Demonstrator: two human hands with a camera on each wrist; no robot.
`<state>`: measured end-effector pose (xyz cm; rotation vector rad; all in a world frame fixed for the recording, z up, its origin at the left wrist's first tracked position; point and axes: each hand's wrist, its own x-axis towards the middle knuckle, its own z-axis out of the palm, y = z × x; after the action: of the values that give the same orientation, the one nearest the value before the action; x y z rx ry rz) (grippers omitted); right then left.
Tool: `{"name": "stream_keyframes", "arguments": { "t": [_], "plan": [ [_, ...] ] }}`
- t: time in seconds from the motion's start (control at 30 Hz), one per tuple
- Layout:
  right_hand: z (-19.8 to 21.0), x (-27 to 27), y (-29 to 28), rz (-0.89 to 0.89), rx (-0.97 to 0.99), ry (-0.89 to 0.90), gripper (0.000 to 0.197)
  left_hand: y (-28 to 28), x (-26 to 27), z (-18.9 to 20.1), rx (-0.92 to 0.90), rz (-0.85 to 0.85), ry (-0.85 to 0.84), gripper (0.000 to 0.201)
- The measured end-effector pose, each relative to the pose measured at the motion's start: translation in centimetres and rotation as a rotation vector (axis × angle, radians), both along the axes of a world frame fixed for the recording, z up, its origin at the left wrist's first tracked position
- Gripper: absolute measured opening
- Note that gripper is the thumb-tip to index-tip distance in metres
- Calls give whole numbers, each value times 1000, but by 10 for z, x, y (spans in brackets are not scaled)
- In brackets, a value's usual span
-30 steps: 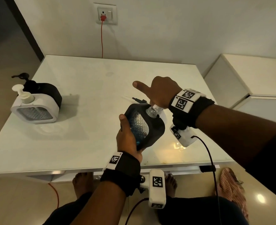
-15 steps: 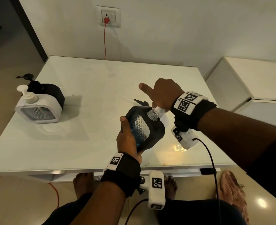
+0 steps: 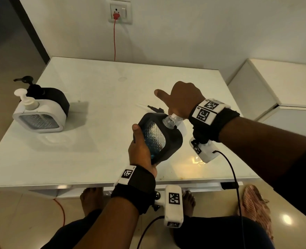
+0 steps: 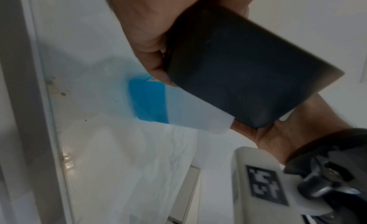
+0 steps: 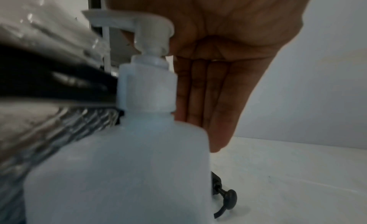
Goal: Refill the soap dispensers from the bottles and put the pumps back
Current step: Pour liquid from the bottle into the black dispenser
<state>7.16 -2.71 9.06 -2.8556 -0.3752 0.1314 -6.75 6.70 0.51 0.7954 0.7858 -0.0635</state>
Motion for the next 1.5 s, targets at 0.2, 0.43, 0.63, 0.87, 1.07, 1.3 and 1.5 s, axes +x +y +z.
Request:
{"name": "stream_keyframes", "arguments": {
  "t": [0.2, 0.43, 0.63, 0.87, 1.07, 1.3, 1.5],
  "plan": [
    [-1, -2, 0, 10, 10, -26, 75, 1, 0, -1, -11, -16, 11, 52],
    [1, -2, 2, 36, 3, -44, 71, -1, 0, 0, -5, 2, 9, 61],
    [7, -3, -3, 1, 22, 45, 87, -3, 0, 0, 9, -2, 10, 87],
    [-2, -4, -1, 0, 25, -47, 86, -2, 0, 0, 9, 6, 5, 69],
    [5, 0, 1, 21, 8, 11, 83, -3, -1, 0, 9, 1, 26, 69],
    [2, -1, 1, 17, -31, -47, 83, -1, 1, -4, 2, 11, 20, 60],
    [-4, 1, 1, -11, 10, -56, 87, -2, 2, -5, -4, 14, 32, 70]
  ]
}}
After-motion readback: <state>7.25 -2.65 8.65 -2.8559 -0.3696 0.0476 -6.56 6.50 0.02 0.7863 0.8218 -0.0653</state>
